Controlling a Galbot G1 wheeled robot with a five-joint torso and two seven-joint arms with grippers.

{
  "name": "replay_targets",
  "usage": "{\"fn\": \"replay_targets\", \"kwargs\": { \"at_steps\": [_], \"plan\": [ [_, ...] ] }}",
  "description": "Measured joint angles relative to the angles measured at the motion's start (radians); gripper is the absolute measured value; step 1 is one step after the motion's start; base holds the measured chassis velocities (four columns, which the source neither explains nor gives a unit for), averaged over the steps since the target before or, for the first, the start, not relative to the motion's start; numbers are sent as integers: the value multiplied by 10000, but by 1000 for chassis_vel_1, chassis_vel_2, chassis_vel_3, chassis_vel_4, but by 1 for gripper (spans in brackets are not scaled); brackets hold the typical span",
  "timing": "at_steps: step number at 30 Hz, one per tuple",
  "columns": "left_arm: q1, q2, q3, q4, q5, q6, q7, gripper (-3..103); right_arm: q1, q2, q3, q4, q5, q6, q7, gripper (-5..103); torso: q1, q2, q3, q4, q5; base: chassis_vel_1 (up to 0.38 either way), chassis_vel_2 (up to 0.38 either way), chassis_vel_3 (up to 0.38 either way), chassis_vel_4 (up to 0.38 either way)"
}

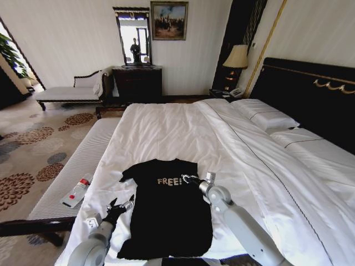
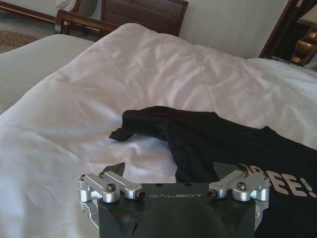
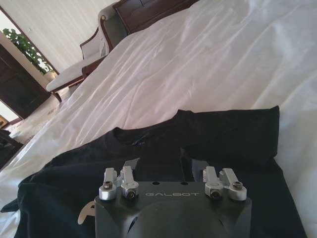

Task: Fold the clothes on the bed.

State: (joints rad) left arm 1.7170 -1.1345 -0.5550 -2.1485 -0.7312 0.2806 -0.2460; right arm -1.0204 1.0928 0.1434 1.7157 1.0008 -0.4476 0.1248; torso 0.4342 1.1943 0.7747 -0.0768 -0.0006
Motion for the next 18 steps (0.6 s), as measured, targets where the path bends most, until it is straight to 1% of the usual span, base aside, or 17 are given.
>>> {"fn": "replay_targets", "kwargs": {
  "at_steps": [1, 2, 4, 5, 7, 9, 10, 11, 12, 13, 14, 15, 16, 18],
  "plan": [
    [-258, 71, -25, 178, -240, 8, 1, 100, -167, -65, 192, 198, -6, 0, 0, 62, 0, 0, 0, 0, 0, 0, 0, 0, 0],
    [-414, 110, -34, 294, -419, 18, 38, 100, -313, -126, 321, 341, -22, 1, 0, 62, 0, 0, 0, 0, -2, 0, 0, 0, 0],
    [-951, 216, -23, 699, -1040, 41, 204, 100, -740, -307, 617, 690, -62, -67, 4, 73, 0, 0, 0, -2, -2, 0, 0, 0, 0],
    [-951, 216, -23, 699, -1040, 41, 204, 100, -740, -307, 617, 690, -62, -67, 4, 73, 0, 0, 0, -2, -2, 0, 0, 0, 0],
    [-1642, 277, 30, 1392, -1766, 47, 312, 98, -1332, -539, 1007, 1030, -171, -146, 7, 84, 0, 1, 0, -5, -2, 0, 0, 0, 0],
    [-1739, 277, 33, 1506, -1871, 47, 318, 98, -1412, -564, 1067, 1072, -184, -151, 8, 84, 0, 2, 0, -6, -3, 0, 0, 0, 0],
    [-1980, 275, 31, 1807, -2232, 47, 325, 95, -1608, -607, 1234, 1158, -205, -171, 13, 90, 0, 1, 0, -6, -1, 0, 0, 0, 0],
    [-2220, 244, -23, 2138, -2837, 61, 325, 93, -1869, -644, 1489, 1264, -216, -212, 29, 95, 0, 1, 0, -5, -1, 0, 0, 0, 0],
    [-2339, 204, -80, 2320, -3253, 82, 325, 89, -2013, -663, 1656, 1326, -216, -248, 38, 98, 1, 1, 0, -4, 0, 0, 0, 0, 0],
    [-2339, 204, -80, 2320, -3253, 82, 325, 89, -2013, -663, 1656, 1326, -216, -248, 38, 98, 1, 1, 0, -4, 0, 0, 0, 0, 0],
    [-2439, 153, -128, 2466, -3602, 85, 323, 89, -2127, -674, 1782, 1382, -216, -272, 41, 100, 0, 2, 0, -2, -1, 0, 0, 0, 0],
    [-2603, 41, -201, 2688, -4058, 78, 321, 79, -2343, -705, 1995, 1469, -211, -322, 43, 100, 0, 1, 0, -2, 0, 0, 0, 0, 0],
    [-2704, -31, -251, 2842, -4275, 50, 321, 79, -2466, -736, 2105, 1519, -209, -339, 43, 100, 0, 1, 0, -3, -1, 0, 0, 0, 0],
    [-2863, -150, -359, 3130, -4523, -2, 398, 75, -2656, -808, 2258, 1602, -202, -362, 44, 100, -1, 2, 0, -4, 0, 0, 0, 0, 0]
  ]
}}
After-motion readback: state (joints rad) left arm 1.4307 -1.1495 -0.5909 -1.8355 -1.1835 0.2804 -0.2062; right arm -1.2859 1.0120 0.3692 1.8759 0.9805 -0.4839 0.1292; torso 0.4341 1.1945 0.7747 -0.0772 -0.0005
